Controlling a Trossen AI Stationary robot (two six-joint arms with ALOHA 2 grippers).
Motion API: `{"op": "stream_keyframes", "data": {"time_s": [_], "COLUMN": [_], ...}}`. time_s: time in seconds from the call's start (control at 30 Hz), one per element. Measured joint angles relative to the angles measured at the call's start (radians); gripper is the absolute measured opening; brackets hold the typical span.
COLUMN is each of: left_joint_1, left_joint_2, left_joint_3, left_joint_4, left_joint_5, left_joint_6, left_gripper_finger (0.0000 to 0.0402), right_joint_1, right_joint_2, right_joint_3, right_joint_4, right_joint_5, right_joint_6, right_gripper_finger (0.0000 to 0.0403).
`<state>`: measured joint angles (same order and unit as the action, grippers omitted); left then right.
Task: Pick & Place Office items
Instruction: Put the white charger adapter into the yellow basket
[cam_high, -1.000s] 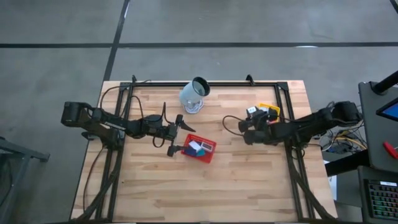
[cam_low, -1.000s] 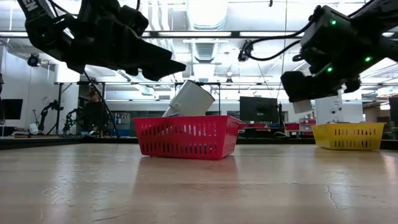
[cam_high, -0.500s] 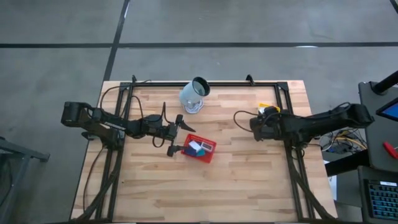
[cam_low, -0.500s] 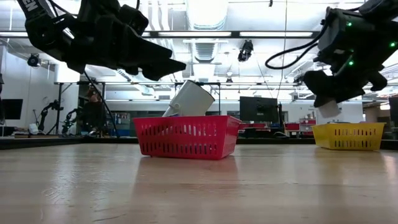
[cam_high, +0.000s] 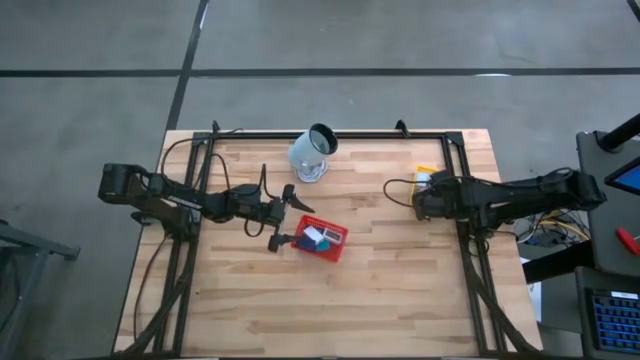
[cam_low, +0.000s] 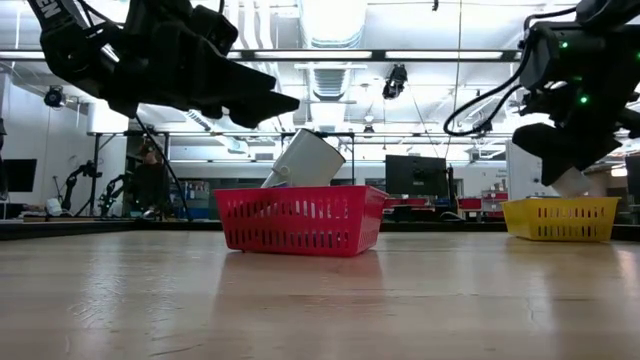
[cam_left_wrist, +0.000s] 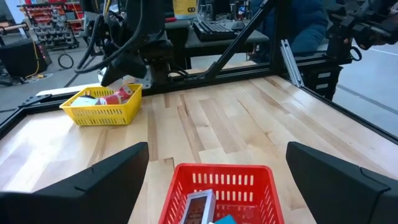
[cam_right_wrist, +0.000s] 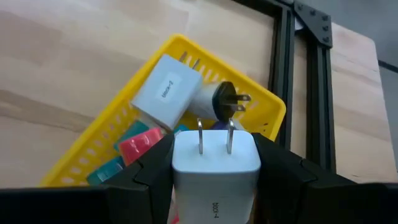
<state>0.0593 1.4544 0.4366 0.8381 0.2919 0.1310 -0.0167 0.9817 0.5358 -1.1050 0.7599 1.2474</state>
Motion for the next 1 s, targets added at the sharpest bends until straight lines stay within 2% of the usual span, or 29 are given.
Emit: {"op": "stream_keyframes", "data": {"time_s": [0.53,0.73,1.0], "left_joint_1": [0.0,0.0,0.0], "left_joint_2": [0.0,0.0,0.0], "left_joint_3": [0.0,0.0,0.0], "left_joint_4": [0.012,0.014,0.014], "left_joint_5": [0.0,0.0,0.0], "left_joint_6": [0.0,0.0,0.0], "left_gripper_finger": [0.0383,0.0383,0.0383], "right_joint_1": [-0.136,-0.183,-0.185], "right_joint_2": [0.002,0.001,0.0], "right_joint_3": [-0.008,-0.015,-0.006], "right_joint_4": [0.088,0.131,0.144], "right_joint_5": [-0.158,-0.184,-0.199], "right_joint_6": [-0.238,-0.313,-0.337], "right_gripper_finger": [0.017,0.017,0.017]}}
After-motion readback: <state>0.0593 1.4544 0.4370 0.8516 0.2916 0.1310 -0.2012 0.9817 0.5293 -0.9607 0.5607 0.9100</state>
